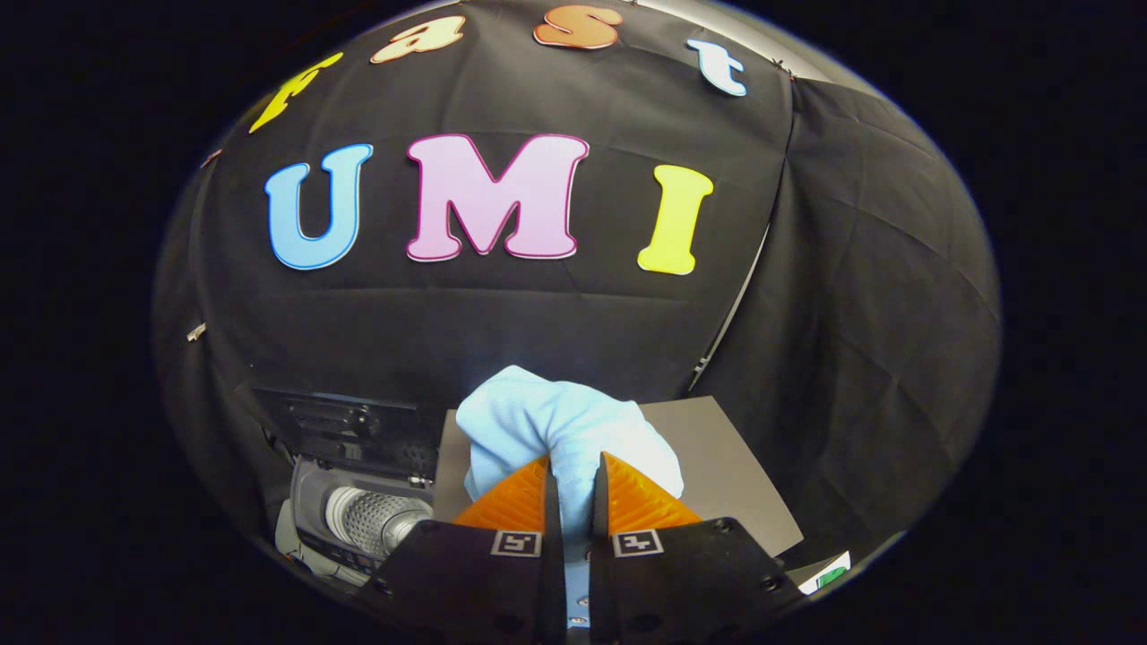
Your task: Put the clothes into the washing machine and then close the washing machine lid.
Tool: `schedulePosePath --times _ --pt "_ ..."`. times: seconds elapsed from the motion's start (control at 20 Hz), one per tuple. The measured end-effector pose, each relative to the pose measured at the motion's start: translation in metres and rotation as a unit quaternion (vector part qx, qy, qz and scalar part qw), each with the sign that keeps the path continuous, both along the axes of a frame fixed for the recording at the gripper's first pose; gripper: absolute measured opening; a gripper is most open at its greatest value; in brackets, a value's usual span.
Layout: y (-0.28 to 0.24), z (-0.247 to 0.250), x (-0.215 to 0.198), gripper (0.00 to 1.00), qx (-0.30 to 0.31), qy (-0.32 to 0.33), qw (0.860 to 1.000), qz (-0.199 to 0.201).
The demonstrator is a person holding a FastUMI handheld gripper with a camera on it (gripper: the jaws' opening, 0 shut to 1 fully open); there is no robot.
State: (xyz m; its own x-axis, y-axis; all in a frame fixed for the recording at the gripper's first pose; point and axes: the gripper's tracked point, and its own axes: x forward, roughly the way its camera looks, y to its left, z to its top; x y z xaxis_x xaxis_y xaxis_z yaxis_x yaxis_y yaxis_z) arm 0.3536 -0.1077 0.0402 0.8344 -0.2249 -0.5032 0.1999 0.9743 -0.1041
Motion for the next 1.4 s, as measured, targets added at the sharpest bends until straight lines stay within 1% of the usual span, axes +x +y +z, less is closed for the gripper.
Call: schedulePosePath --times 0.15,0.3,0.65,0.95,1.2,1.4 --pt "0.046 0.022 -0.002 0.14 -0.003 -0.014 1.000 0.026" --pt "0.093 0.032 -0.004 0.14 -0.010 -0.016 0.998 0.053" --pt "0.187 0.031 -0.015 0.14 -0.020 -0.012 0.995 0.101" --pt "0.246 -0.002 -0.013 0.14 -0.032 -0.003 0.990 0.135" --pt "0.286 -0.041 -0.007 0.14 -0.027 0.000 0.987 0.159" --pt "0.303 -0.088 -0.001 0.14 -0.030 0.017 0.985 0.169"
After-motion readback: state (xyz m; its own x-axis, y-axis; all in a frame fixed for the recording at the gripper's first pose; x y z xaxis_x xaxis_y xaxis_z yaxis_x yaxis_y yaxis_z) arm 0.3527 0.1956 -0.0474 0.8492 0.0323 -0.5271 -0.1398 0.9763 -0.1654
